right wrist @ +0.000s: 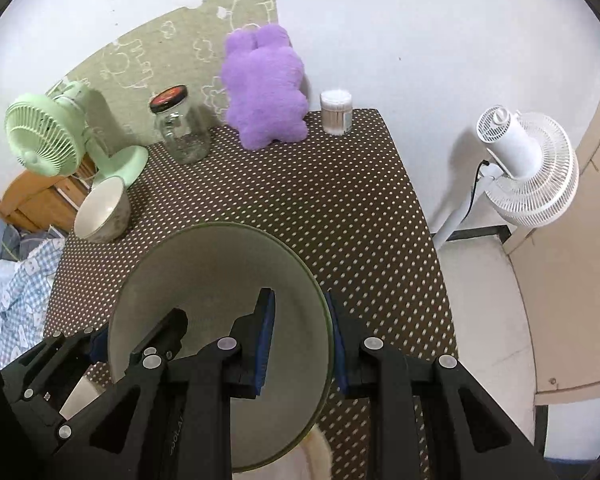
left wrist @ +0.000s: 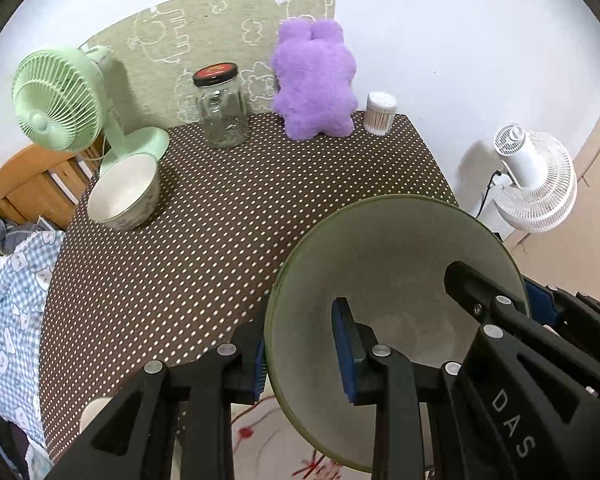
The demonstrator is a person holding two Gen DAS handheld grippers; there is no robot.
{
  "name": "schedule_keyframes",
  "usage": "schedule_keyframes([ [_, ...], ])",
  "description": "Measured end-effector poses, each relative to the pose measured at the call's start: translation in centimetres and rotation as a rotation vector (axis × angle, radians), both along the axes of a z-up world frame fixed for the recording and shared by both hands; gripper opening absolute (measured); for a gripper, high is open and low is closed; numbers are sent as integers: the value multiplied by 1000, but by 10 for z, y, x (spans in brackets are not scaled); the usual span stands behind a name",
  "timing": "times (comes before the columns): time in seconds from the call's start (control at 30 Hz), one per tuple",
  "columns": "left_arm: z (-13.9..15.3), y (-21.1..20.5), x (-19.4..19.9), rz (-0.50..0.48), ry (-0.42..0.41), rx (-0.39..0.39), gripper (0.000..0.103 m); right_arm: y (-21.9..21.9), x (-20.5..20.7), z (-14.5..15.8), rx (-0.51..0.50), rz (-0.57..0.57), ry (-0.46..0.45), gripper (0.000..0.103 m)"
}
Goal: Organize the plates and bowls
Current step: 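Carry the held bowl with both grippers toward the plate stack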
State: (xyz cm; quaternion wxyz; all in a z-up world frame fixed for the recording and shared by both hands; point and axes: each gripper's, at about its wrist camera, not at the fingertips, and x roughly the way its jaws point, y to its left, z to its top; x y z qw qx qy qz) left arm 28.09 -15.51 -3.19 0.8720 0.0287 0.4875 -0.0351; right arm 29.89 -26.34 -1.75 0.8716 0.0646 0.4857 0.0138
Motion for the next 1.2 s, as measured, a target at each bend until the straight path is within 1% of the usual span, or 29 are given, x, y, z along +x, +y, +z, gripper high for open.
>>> schedule_keyframes([
  [0.33, 4, 52, -43, -28, -10, 1, 27, 52, -48, 7, -1, -28, -2, 29],
  [0.7, 6, 106, -78, -45, -23, 9, 27, 107, -83, 12, -1, -30, -11, 29],
  [0.97, -2, 139, -93, -42, -16, 15, 27, 142, -102, 4, -8, -18, -4, 29],
  [1.2, -15, 167, -100, -31, 10, 31, 27, 169, -110, -10, -3, 0, 30, 29],
])
